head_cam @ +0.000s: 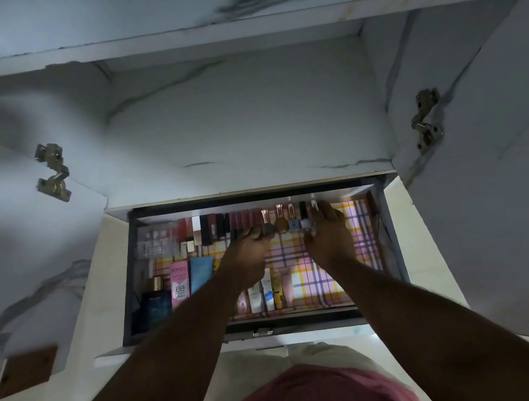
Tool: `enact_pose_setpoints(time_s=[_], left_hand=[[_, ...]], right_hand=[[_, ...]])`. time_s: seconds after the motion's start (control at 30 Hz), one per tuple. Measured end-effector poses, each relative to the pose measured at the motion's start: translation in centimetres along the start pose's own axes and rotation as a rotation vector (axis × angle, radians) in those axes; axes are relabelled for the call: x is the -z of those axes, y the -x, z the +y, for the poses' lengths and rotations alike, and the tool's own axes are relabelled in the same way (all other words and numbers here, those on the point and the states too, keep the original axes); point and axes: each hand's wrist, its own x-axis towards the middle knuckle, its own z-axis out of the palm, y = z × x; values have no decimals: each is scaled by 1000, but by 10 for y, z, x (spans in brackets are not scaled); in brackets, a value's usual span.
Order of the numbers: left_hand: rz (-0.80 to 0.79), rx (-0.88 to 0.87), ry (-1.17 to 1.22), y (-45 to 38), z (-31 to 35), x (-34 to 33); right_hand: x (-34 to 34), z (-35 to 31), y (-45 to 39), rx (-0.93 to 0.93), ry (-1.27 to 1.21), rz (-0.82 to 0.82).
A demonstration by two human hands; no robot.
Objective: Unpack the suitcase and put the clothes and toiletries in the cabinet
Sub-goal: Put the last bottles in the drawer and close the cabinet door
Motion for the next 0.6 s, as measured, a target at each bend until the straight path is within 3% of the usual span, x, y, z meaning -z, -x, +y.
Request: enact_pose_setpoints(time_s=[0.3,0.6], left_hand=[[192,209,370,63,-10,31],[621,262,481,211,-31,124]], right_hand=[[32,-55,33,131,8,6],[86,-219,93,448,-252,-57]])
